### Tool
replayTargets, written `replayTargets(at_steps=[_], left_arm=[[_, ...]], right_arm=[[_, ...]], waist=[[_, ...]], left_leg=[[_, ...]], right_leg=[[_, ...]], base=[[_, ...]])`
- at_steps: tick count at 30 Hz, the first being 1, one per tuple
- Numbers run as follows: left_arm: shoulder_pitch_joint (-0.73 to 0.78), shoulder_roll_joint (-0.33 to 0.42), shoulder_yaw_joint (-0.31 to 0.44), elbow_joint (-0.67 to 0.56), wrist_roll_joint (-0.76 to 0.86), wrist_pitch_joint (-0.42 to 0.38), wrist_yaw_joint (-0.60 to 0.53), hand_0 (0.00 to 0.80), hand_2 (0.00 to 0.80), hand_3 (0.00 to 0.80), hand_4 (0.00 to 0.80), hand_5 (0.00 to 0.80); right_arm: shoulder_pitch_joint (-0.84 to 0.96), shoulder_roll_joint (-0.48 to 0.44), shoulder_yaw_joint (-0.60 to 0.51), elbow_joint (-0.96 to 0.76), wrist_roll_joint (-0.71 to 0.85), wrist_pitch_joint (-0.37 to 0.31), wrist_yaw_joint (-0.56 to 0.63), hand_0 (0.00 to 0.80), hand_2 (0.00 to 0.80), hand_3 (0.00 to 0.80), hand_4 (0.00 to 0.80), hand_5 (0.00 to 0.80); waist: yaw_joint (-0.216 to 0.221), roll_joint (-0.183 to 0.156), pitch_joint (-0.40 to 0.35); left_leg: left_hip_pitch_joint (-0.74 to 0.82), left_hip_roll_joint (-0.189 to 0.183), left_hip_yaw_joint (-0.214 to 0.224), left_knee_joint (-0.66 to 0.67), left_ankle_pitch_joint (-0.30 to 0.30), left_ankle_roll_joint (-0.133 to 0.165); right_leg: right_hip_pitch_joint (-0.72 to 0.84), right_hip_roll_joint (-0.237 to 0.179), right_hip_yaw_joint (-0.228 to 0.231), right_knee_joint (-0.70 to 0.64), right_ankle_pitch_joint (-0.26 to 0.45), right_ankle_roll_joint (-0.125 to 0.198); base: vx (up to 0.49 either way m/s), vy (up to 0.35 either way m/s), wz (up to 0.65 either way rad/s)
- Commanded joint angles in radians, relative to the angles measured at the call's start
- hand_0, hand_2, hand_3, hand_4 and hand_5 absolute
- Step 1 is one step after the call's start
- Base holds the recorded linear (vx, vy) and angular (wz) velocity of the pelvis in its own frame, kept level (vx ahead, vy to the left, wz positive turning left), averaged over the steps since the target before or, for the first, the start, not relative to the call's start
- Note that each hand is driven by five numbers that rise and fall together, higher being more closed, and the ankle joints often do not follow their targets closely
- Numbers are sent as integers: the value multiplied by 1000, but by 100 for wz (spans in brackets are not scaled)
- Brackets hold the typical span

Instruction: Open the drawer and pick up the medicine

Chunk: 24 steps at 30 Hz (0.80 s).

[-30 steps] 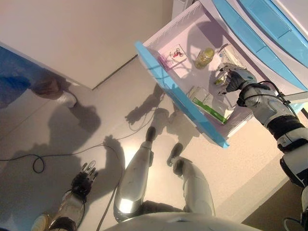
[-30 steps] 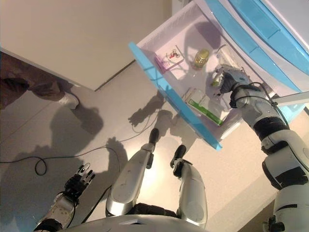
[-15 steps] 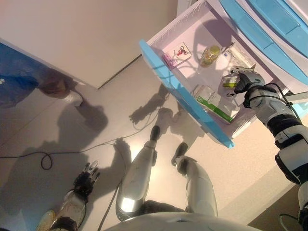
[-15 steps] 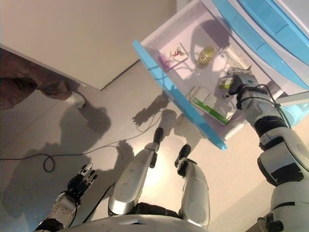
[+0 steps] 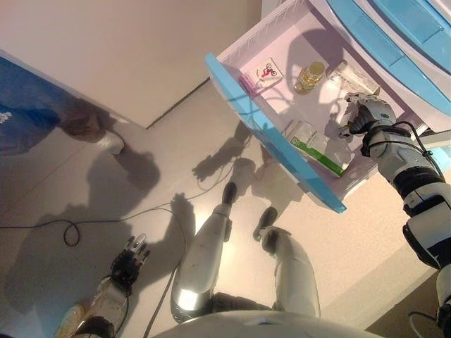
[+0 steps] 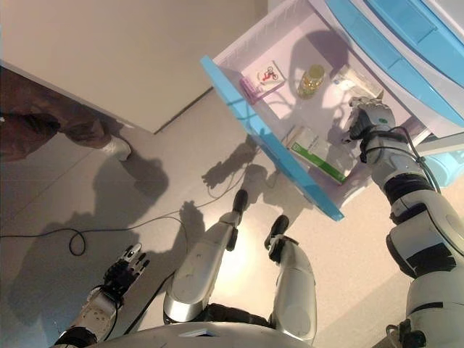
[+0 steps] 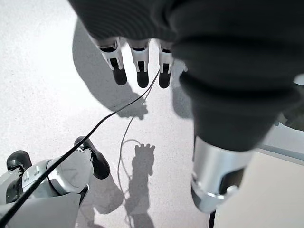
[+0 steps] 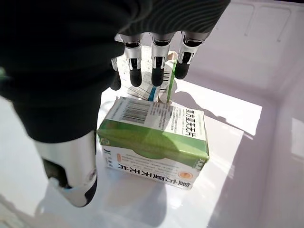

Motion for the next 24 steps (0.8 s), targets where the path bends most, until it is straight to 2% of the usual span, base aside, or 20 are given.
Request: replayTargets(at_steps=[1, 3, 7, 11, 16, 24], left_arm=[[68, 33, -36, -22, -22, -1, -10, 0, 0, 0, 0, 0], [69, 29, -36, -16, -19, 0, -15, 0, 0, 0, 0, 0], [63, 27, -35, -8, -21, 5, -16, 0, 0, 0, 0, 0], [63, 28, -40, -2, -20, -1, -26, 0, 0, 0, 0, 0], [60, 23, -43, 10, -14, -5, -31, 0, 0, 0, 0, 0], [59, 17, -44, 30, -14, -14, -40, 0, 0, 0, 0, 0]], right_arm=[[-82, -19, 41, 44, -7, -2, -12, 0, 0, 0, 0, 0], [-88, -17, 47, 51, -12, 1, -6, 0, 0, 0, 0, 0], [-98, -11, 65, 64, -63, 49, -2, 0, 0, 0, 0, 0], [-98, 1, 65, 90, -32, 104, 54, 0, 0, 0, 0, 0], [-98, 21, 44, 136, 2, 138, 102, 0, 0, 0, 0, 0], [-65, 19, 5, 185, 35, 119, 136, 0, 0, 0, 0, 0]], waist=[[9, 15, -29], [9, 20, -29], [10, 25, -29], [12, 26, -29], [14, 30, -29], [10, 34, -29]], left_leg=[[-50, 0, 0, 169, -190, 7], [-50, -2, 0, 168, -189, 7], [-52, -7, 2, 172, -190, 9], [-51, -5, 3, 169, -189, 9], [-46, -6, 1, 169, -189, 9], [-42, -5, 2, 167, -188, 11]], right_leg=[[-3, -65, 55, -140, 156, 114], [-5, -67, 55, -138, 154, 113], [-11, -70, 57, -132, 153, 112], [-12, -70, 57, -129, 152, 111], [-11, -71, 60, -125, 149, 108], [-14, -72, 64, -118, 148, 106]], base=[[0, 0, 0], [0, 0, 0], [0, 0, 0], [0, 0, 0], [0, 0, 0], [4, 0, 1]])
